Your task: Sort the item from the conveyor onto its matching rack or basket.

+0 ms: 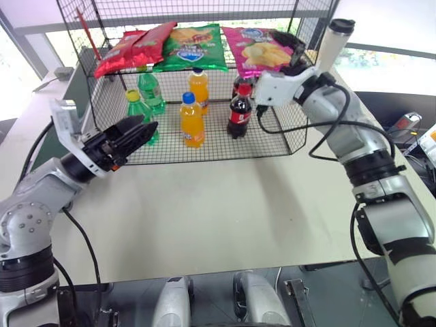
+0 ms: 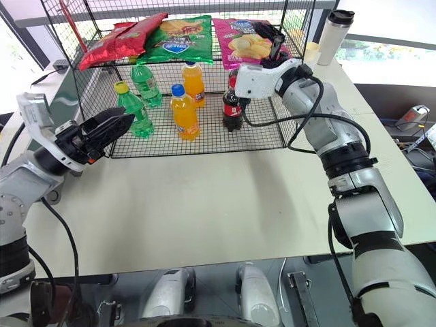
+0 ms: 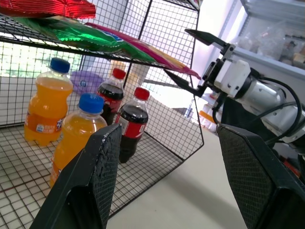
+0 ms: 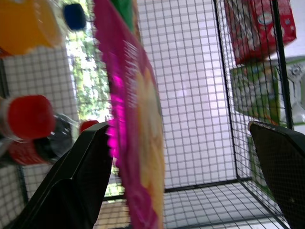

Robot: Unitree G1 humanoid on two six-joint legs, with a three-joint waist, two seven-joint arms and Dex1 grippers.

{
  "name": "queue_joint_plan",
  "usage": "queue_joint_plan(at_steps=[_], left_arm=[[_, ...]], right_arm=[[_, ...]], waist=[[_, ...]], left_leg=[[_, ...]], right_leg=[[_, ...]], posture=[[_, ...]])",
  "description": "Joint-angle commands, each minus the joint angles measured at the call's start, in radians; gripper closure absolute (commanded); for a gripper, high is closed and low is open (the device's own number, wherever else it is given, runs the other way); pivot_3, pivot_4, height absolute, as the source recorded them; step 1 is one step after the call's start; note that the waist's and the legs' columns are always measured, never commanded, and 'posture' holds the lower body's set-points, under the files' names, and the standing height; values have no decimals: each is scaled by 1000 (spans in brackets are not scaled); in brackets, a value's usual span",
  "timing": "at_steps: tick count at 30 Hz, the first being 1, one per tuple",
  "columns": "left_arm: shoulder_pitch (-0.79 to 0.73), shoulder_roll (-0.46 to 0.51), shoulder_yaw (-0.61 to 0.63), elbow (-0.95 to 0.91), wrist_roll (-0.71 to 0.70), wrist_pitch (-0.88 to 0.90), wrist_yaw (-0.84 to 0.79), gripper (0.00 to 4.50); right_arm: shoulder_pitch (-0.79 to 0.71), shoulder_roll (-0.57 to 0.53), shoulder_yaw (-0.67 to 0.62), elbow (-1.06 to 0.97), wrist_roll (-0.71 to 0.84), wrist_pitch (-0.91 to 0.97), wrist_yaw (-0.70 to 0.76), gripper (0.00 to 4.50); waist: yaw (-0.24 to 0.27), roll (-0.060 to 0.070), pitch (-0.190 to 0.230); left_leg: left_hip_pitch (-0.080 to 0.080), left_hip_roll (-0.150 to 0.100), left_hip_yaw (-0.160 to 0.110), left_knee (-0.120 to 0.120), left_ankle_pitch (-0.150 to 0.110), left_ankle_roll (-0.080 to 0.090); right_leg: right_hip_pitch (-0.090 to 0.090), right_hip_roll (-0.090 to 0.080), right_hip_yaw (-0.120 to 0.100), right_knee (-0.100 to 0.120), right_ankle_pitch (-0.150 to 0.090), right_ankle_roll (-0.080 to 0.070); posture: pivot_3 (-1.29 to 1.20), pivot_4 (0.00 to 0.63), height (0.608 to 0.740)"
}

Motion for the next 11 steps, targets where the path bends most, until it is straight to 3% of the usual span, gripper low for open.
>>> queue_joint_plan(at_steps=[1,5,7,11], left_arm=[[-8,5,8,-23,2,-16,19,1211],[-7,13,0,-32,32,-12,66,1211],[1,24,8,-43,31,1,85,1211],[46,67,11,-92,47,14,100,1211]], right_arm=[[47,-61,-71,-109,81,-90,26,53],[142,-102,-180,-225,272,-102,111,53],[207,-112,-241,-332,463,-55,217,53],[363,-170,-387,-682,915,414,393,53]], waist=[[3,0,0],[2,0,0],[2,0,0],[3,0,0]], left_leg=[[0,0,0,0,0,0],[0,0,0,0,0,0],[0,0,0,0,0,0],[1,1,-1,-1,0,0]], right_leg=[[0,0,0,0,0,0],[1,0,0,0,0,0],[1,0,0,0,0,0],[1,0,0,0,0,1]], posture=[[0,150,740],[0,150,740],[0,150,740],[0,150,740]])
